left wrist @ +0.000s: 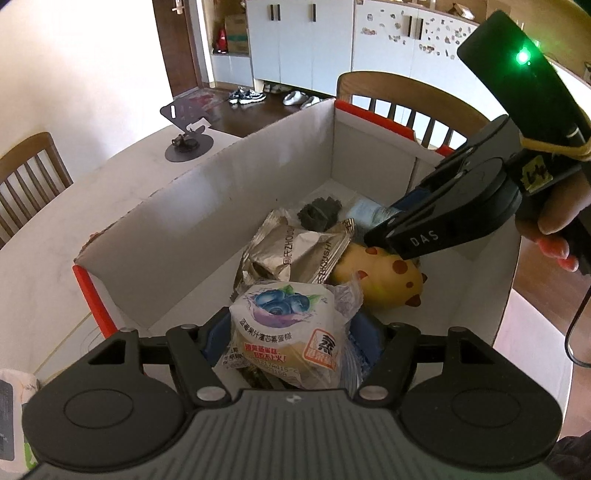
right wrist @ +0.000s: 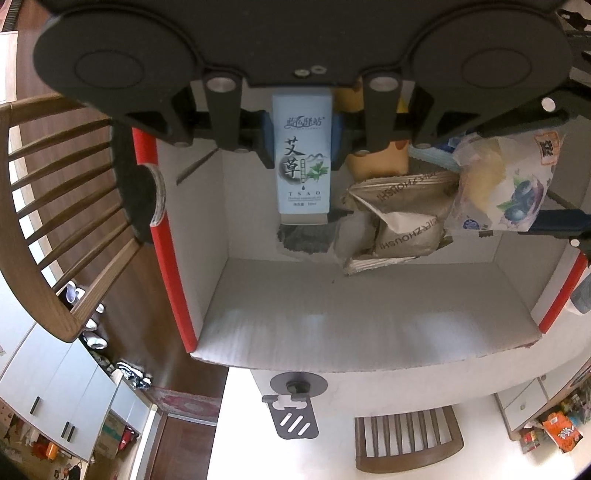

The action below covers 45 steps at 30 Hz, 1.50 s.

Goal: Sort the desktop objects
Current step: 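Lower the carton into the box and open the right tool while the left tool releases the round item, then withdraw both tools from the box back over the table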

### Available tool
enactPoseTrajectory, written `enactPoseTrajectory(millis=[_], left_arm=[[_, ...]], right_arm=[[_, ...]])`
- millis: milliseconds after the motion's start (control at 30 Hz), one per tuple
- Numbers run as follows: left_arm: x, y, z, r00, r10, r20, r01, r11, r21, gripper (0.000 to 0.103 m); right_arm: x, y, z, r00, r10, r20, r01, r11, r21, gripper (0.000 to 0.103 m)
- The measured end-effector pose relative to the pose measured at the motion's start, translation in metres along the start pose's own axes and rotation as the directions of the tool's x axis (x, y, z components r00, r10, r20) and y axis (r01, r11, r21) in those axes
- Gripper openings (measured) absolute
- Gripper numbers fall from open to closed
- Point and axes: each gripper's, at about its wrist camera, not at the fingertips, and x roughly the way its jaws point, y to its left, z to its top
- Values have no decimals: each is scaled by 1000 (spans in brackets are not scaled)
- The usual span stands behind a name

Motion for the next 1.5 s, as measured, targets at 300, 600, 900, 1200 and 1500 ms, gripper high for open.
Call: enactPoseTrajectory(millis=[300, 600, 900, 1200, 1500], left_arm=[[-5, -2, -1, 1000, -6, -3, 6, 1000, 5, 79], [-24, -4, -1, 999, -29, 39, 30, 999, -20, 82], [-51, -6, -3, 995, -44, 92, 51, 996, -70, 83], [-71, -9, -6, 987, -76, 143, 93, 989, -117, 83], [-82, -9, -14, 981, -89, 173, 116, 981, -157, 100]], right_arm=[[-5, -1, -2, 1000, 8, 2, -8, 1000, -3, 32], [-20, -2, -7, 999, 42, 23, -43, 999, 21, 36], [-40, -2, -13, 994, 91, 57, -94, 994, 51, 44], [-49, 1, -19, 990, 116, 80, -123, 989, 78, 48], [-60, 1, -26, 984, 139, 109, -152, 981, 120, 61]])
